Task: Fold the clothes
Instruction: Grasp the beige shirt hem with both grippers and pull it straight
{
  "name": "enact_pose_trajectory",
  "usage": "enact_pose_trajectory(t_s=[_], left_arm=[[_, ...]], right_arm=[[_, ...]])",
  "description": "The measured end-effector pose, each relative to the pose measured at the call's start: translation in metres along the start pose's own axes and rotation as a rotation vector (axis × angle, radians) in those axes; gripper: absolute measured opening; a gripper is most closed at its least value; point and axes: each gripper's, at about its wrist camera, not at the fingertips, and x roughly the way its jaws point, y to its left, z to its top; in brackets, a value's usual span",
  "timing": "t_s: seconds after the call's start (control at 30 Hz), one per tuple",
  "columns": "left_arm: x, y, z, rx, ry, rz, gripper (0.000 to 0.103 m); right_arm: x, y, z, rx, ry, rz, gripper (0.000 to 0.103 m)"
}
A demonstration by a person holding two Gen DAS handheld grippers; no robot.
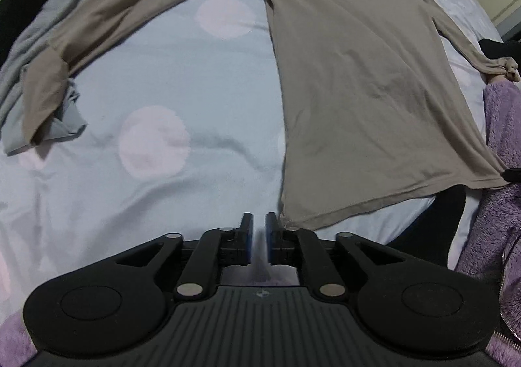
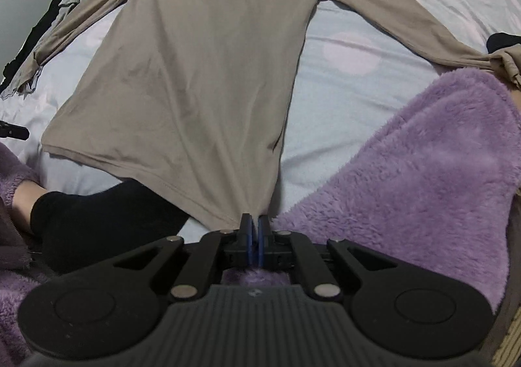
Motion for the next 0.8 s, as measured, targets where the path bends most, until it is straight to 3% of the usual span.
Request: enact_pose_trajectory(t_s=[0.07,0.27,0.3,0.33,0.4,0.6,0.7,0.8], left_arm=[[0.005,-0.003,0.005,-0.002,0.015,-0.017,0.024],[0.033,-0.022,0.016,0.048,0.061,-0.003,0.028],[0.038,-0.024,0.016,0.055,0.070,0.004,0.027],[0.042,-0.026,0.015,0.062,0.074,0.006,0.014],[0.042,-0.028,0.014,0.074,0.071,-0.010,0.005],[-0.027,-0.014,0.011,0.055,-0.019,-0.116,0.002],[-0.054,-0.006,0.010,0.069,-0.015,-0.088,0.002],[-0.052,-0.003,0.008,0.074,0.025,-0.070,0.002]], right_arm=[[0.003,0.001,0.001,-0.004,-0.003,0.002,0.004],[0.007,0.003,0.001,-0.001,-0.008,0.015,0.004],[0.007,0.003,0.001,0.001,-0.009,0.017,0.004],[0.007,0.003,0.000,0.003,-0.011,0.020,0.004],[0.006,0.002,0.000,0.013,-0.016,0.024,0.004],[-0.031,-0.016,0.007,0.095,-0.081,0.098,0.004],[-0.049,-0.022,0.010,0.120,-0.081,0.126,0.004],[-0.045,-0.017,0.010,0.099,-0.052,0.123,0.004]])
